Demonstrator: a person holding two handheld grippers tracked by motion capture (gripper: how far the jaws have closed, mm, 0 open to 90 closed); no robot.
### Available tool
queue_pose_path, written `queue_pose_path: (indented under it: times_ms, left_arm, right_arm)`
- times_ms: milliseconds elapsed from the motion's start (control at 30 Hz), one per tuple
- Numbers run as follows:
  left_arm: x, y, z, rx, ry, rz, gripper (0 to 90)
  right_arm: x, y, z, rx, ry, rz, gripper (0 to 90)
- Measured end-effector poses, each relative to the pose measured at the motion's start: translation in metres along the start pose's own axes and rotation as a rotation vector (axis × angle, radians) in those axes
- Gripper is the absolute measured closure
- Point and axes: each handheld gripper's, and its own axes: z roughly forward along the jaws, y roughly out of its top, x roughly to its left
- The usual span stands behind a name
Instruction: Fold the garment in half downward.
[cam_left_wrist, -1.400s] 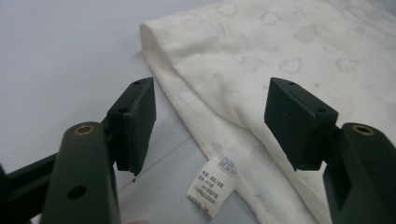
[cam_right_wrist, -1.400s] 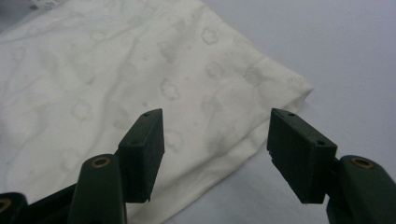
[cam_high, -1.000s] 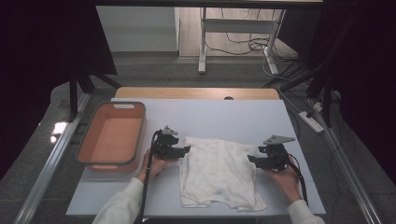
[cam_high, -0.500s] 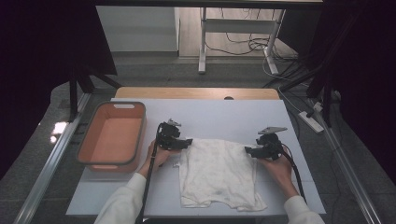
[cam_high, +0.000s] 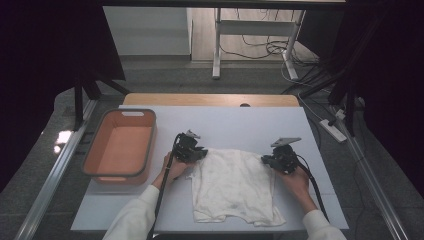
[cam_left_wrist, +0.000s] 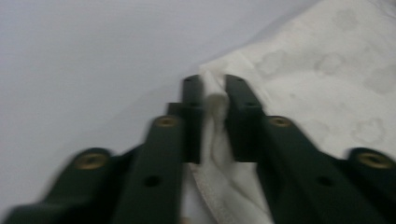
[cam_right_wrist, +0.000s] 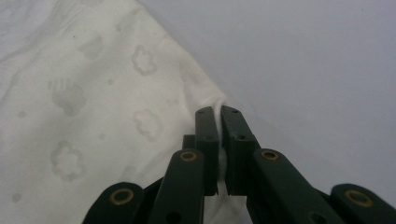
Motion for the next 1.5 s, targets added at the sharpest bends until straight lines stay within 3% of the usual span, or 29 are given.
queue_pose_path:
  times_ms: [367, 467, 667, 733, 800, 900, 967, 1233, 1500]
  left_arm:
    - [0.004, 0.006, -0.013, -0.104, 0.047, -0.012, 86.2]
    - [0.008, 0.011, -0.015, -0.128, 0.044, -0.024, 86.1]
    - [0.007, 0.014, -0.015, -0.148, 0.029, -0.024, 84.1]
    - [0.006, 0.015, -0.016, -0.151, 0.038, -0.019, 75.6]
    - [0.006, 0.015, -0.018, -0.155, 0.044, -0.016, 57.1]
    - [0.005, 0.016, -0.022, -0.16, 0.065, -0.014, 45.1]
    - [0.003, 0.016, -0.024, -0.157, 0.064, -0.01, 41.7]
    - [-0.004, 0.017, -0.029, -0.139, 0.056, 0.021, 39.1]
    - [-0.004, 0.017, -0.036, -0.153, 0.071, 0.024, 37.5]
  right_arm:
    - [-0.018, 0.019, -0.007, -0.122, -0.069, 0.052, 87.2]
    - [-0.022, 0.026, -0.006, -0.127, -0.091, 0.045, 87.2]
    - [-0.032, 0.029, -0.003, -0.136, -0.079, 0.062, 85.5]
    - [-0.032, 0.029, -0.004, -0.132, -0.088, 0.061, 76.5]
    - [-0.031, 0.029, -0.006, -0.149, -0.085, 0.07, 61.7]
    - [-0.025, 0.031, -0.013, -0.185, -0.097, 0.075, 45.8]
    - [-0.019, 0.032, -0.016, -0.209, -0.08, 0.08, 41.0]
    - [0.012, 0.029, -0.032, -0.231, -0.036, 0.02, 36.5]
    - [0.039, 0.014, -0.05, -0.268, 0.007, 0.005, 35.7]
